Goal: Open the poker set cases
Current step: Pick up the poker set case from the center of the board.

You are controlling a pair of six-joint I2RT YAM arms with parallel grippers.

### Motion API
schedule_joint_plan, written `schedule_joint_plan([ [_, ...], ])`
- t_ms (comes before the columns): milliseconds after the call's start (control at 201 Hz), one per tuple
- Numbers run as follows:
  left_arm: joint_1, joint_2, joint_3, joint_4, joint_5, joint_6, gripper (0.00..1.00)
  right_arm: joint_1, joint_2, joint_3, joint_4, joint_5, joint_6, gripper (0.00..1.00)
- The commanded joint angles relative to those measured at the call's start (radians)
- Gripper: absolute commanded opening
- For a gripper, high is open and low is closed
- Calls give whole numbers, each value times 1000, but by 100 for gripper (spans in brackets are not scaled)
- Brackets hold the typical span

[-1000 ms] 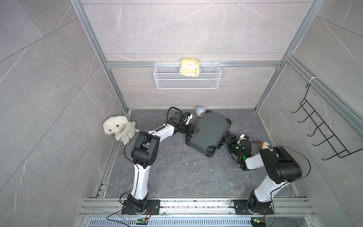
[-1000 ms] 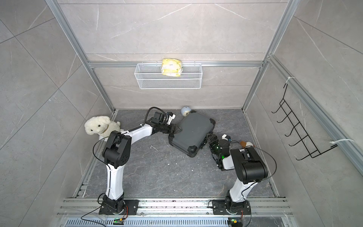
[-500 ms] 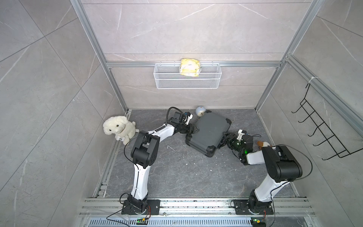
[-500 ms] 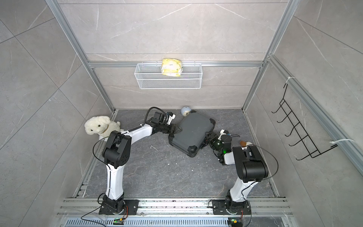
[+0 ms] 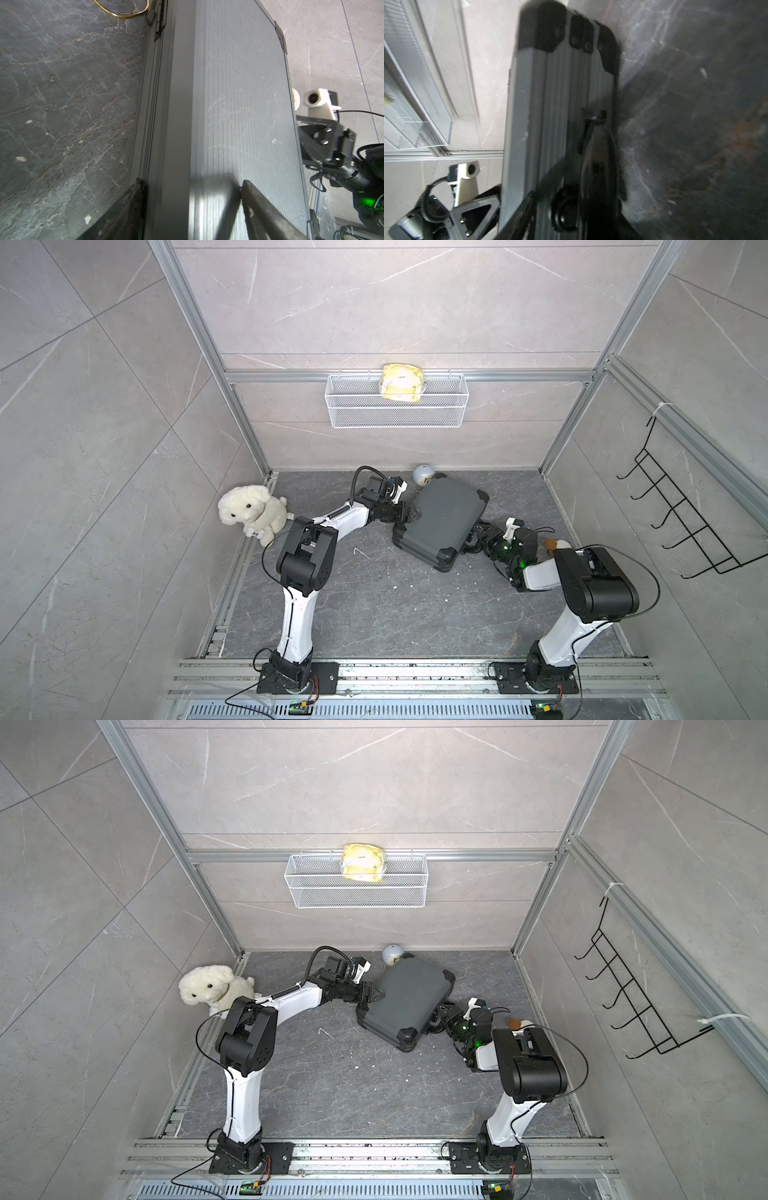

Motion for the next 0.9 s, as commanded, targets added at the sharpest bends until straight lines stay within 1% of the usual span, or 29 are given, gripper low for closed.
schedule_joint_plan([
  [0, -22, -17, -10, -71, 28, 15, 75, 11, 11, 1, -144, -42, -58, 41],
  [50, -23, -17, -10, -71, 29, 14, 74, 10, 16, 14, -179, -45, -71, 38],
  [149, -23, -16, -5, -79, 30, 16, 74, 10, 18, 38, -241, -57, -85, 37],
  [179, -22, -16, -6, -80, 30, 17, 74, 10, 15, 46, -264, -59, -121, 36],
  [269, -22, -14, -2, -80, 30, 15, 74, 10, 8, 61, -314, -56, -142, 31],
  [314, -22, -13, 2, -82, 29, 15, 74, 10, 4, 67, -336, -57, -151, 30],
  [418, -23, -14, 5, -83, 28, 14, 74, 9, -15, 78, -410, -60, -178, 32],
  [483, -23, -15, 8, -85, 29, 14, 74, 9, -37, 78, -468, -53, -206, 38],
  [562, -22, -15, 6, -87, 27, 15, 74, 6, -55, 65, -489, -50, -228, 41],
  [642, -23, -15, 8, -88, 28, 18, 74, -3, -63, 54, -486, -51, -234, 41],
  [707, -23, -15, 8, -89, 28, 18, 74, -5, -64, 52, -478, -57, -234, 37],
  [732, -23, -15, 8, -91, 29, 18, 74, -5, -62, 52, -473, -59, -231, 33],
  [786, -23, -17, 7, -92, 28, 17, 74, -7, -62, 49, -466, -61, -223, 29],
  [891, -23, -20, 7, -96, 29, 20, 73, -10, -66, 38, -458, -51, -216, 28],
])
